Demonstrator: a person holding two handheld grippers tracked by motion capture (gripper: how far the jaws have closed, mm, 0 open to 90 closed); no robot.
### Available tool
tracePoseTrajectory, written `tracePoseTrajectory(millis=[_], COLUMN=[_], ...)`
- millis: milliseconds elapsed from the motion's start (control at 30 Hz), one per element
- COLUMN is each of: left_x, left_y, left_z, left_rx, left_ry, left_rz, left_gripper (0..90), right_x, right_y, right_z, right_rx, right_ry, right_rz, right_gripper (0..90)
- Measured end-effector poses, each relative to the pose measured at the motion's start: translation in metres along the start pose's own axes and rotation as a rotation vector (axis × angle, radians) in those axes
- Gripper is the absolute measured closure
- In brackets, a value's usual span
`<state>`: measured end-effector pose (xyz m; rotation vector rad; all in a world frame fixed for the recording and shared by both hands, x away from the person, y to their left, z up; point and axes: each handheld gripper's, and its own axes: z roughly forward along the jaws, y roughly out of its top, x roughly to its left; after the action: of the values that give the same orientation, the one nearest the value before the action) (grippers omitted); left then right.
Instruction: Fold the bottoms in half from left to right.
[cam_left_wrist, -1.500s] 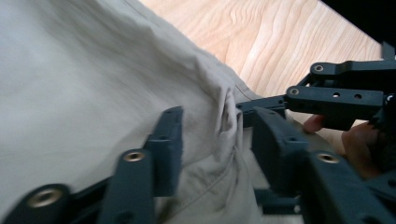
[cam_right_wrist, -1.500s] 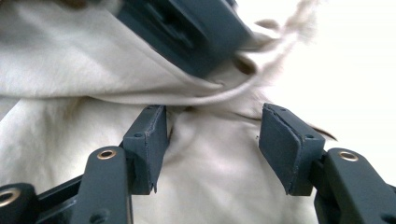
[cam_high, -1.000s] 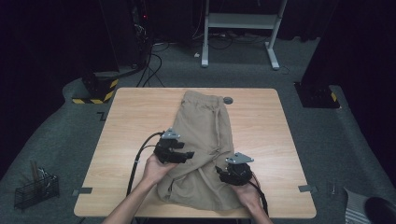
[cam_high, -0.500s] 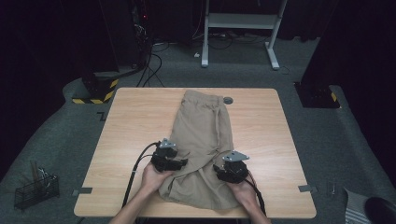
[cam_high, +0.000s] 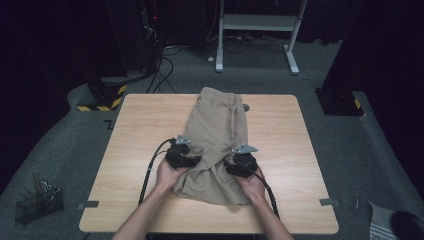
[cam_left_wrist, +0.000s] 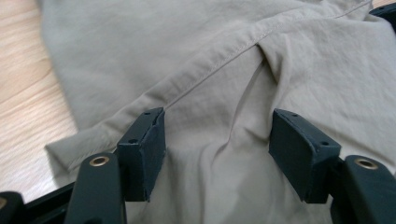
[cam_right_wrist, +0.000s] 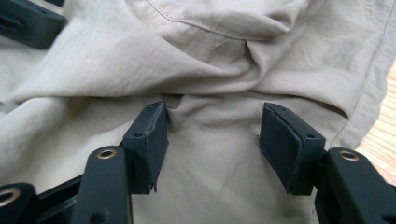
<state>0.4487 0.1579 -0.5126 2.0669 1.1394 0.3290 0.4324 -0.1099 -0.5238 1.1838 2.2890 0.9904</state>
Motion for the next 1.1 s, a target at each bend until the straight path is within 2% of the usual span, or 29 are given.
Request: tracePoseTrajectory(millis=[67, 167, 267, 333, 400, 500, 600, 667, 733, 833, 967, 1033, 1100], left_x=[0.004, 0.011, 0.021, 0.027, 0.031, 0.034, 0.039, 0.044, 0.047, 0.046, 0.045, 0.044, 0.042], left_y=[-0.003, -0.006, -0.009, -0.01, -0.01, -0.01, -0.011, -0.014, -0.017, -0.019, -0.02, -0.02, -0.019], left_z=[-0.011, -0.025, -0.035, -0.041, -0.047, -0.055, -0.053, -0.049, -0.045, -0.037, -0.029, -0.028, -0.027], left_rx=[-0.019, -0.026, -0.033, -0.048, -0.067, -0.082, -0.038, -0.012, 0.005, 0.034, 0.039, 0.037, 0.04], left_ry=[0.003, 0.022, 0.046, 0.034, 0.022, 0.032, 0.066, 0.084, 0.082, 0.094, 0.101, 0.118, 0.129], left_rz=[-0.01, -0.022, -0.048, -0.08, -0.096, -0.103, -0.11, -0.123, -0.132, -0.124, -0.124, -0.11, -0.091], left_gripper=[38.6, 39.7, 39.8, 39.5, 39.2, 38.7, 37.8, 37.9, 39.2, 44.1, 48.2, 51.4, 60.4], right_x=[-0.002, -0.003, 0.002, 0.005, 0.007, 0.007, 0.008, 0.01, 0.009, 0.008, 0.008, 0.008, 0.007], right_y=[-0.003, -0.01, -0.017, -0.021, -0.026, -0.031, -0.033, -0.033, -0.033, -0.033, -0.033, -0.033, -0.033], right_z=[-0.006, -0.022, -0.036, -0.04, -0.041, -0.038, -0.037, -0.037, -0.036, -0.036, -0.036, -0.036, -0.036], right_rx=[0.01, -0.012, -0.023, -0.016, -0.007, 0.005, -0.001, -0.003, -0.007, -0.008, -0.008, -0.007, -0.007], right_ry=[0.003, 0.019, 0.032, 0.035, 0.039, 0.042, 0.03, 0.017, 0.023, 0.026, 0.029, 0.029, 0.029], right_rz=[0.021, 0.047, 0.018, -0.001, -0.006, 0.005, -0.004, -0.028, -0.029, -0.035, -0.037, -0.036, -0.038], right_gripper=[43.8, 46.6, 47.6, 47.6, 47.5, 47.3, 47.7, 47.6, 47.5, 47.5, 47.5, 47.5, 47.5])
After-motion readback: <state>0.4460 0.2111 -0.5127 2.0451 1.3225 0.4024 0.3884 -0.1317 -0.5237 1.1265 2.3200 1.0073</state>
